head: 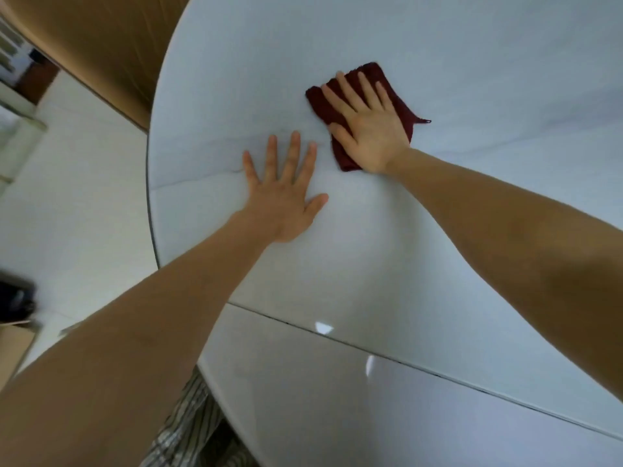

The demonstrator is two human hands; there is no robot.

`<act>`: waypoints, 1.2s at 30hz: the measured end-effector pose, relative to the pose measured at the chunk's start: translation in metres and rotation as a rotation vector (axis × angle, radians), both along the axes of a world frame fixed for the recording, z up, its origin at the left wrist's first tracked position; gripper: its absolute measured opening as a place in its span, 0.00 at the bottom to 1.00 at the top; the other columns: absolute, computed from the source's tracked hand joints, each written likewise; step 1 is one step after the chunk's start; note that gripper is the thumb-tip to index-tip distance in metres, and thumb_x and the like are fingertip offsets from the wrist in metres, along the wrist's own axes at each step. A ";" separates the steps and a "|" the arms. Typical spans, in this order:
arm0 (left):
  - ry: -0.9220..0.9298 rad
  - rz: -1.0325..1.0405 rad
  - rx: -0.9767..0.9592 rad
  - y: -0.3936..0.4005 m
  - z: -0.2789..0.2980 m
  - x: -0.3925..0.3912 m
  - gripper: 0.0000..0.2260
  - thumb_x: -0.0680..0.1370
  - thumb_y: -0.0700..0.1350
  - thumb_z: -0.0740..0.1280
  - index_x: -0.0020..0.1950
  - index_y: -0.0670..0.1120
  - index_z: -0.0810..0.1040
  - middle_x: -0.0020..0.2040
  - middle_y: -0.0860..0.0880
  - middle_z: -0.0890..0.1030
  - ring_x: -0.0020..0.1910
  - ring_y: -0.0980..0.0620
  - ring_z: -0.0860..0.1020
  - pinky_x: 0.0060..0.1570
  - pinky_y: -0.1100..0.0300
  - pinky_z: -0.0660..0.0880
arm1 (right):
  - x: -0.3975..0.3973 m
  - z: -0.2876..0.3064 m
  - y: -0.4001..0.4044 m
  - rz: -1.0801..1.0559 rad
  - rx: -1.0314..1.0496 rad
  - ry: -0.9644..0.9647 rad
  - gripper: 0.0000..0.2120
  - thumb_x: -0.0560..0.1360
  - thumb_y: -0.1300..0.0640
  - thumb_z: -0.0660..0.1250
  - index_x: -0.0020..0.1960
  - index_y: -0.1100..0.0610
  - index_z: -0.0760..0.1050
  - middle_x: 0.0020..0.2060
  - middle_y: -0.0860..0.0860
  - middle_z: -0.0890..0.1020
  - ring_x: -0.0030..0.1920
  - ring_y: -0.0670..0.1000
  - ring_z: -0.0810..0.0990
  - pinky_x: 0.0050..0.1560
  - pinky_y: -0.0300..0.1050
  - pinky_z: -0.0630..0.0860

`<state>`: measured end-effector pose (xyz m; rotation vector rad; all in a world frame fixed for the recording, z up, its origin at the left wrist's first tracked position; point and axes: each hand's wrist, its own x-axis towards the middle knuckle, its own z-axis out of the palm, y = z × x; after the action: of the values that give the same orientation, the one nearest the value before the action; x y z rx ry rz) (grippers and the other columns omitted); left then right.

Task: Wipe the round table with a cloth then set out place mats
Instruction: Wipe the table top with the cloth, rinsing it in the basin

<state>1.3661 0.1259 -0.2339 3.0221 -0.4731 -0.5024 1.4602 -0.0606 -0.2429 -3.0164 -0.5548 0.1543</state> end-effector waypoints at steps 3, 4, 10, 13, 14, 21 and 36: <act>0.057 0.031 -0.104 0.002 0.003 0.005 0.31 0.83 0.55 0.47 0.77 0.45 0.33 0.78 0.48 0.34 0.76 0.43 0.34 0.72 0.41 0.33 | -0.050 0.000 0.002 0.015 0.014 0.011 0.29 0.80 0.42 0.45 0.79 0.50 0.51 0.79 0.52 0.52 0.78 0.59 0.48 0.77 0.55 0.43; 0.064 0.034 -0.125 0.005 0.004 0.004 0.31 0.83 0.54 0.48 0.77 0.44 0.34 0.78 0.47 0.35 0.76 0.44 0.34 0.72 0.43 0.33 | -0.071 0.000 0.001 0.017 0.020 0.011 0.29 0.80 0.42 0.45 0.79 0.50 0.51 0.78 0.52 0.53 0.78 0.59 0.49 0.77 0.55 0.44; 0.089 -0.100 -0.046 0.026 0.013 -0.013 0.32 0.82 0.58 0.49 0.78 0.47 0.36 0.78 0.43 0.35 0.77 0.45 0.37 0.74 0.47 0.36 | -0.162 0.000 -0.003 -0.069 0.002 -0.011 0.28 0.81 0.42 0.47 0.79 0.50 0.51 0.79 0.51 0.52 0.78 0.58 0.49 0.77 0.55 0.44; 0.111 -0.150 0.001 0.038 0.021 -0.019 0.32 0.82 0.59 0.50 0.79 0.49 0.37 0.78 0.45 0.35 0.77 0.46 0.37 0.74 0.44 0.38 | -0.196 0.004 0.013 -0.202 0.014 -0.004 0.29 0.81 0.42 0.45 0.79 0.50 0.50 0.79 0.52 0.51 0.78 0.59 0.47 0.77 0.57 0.44; 0.109 -0.166 0.008 0.043 0.022 -0.021 0.32 0.82 0.59 0.50 0.79 0.49 0.38 0.78 0.46 0.35 0.77 0.46 0.38 0.74 0.44 0.38 | -0.210 0.004 0.021 -0.236 0.031 0.003 0.29 0.81 0.42 0.45 0.79 0.50 0.51 0.79 0.52 0.51 0.78 0.59 0.47 0.76 0.57 0.45; 0.176 -0.293 0.004 0.087 0.023 -0.052 0.31 0.82 0.59 0.49 0.79 0.50 0.37 0.78 0.47 0.34 0.77 0.47 0.36 0.74 0.44 0.37 | -0.340 -0.002 0.131 -0.833 0.019 -0.007 0.29 0.81 0.44 0.48 0.79 0.55 0.53 0.78 0.55 0.55 0.77 0.61 0.52 0.76 0.59 0.49; 0.049 -0.256 0.015 0.136 0.024 0.019 0.30 0.81 0.63 0.44 0.78 0.54 0.37 0.77 0.46 0.33 0.76 0.44 0.34 0.72 0.39 0.35 | -0.193 0.005 0.226 -1.097 0.106 0.060 0.31 0.81 0.43 0.45 0.79 0.58 0.46 0.78 0.59 0.46 0.77 0.64 0.42 0.75 0.61 0.36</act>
<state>1.3849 0.2616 -0.2102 2.9697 -0.8624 -0.5933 1.2672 0.1653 -0.2377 -2.7227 1.0465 0.1272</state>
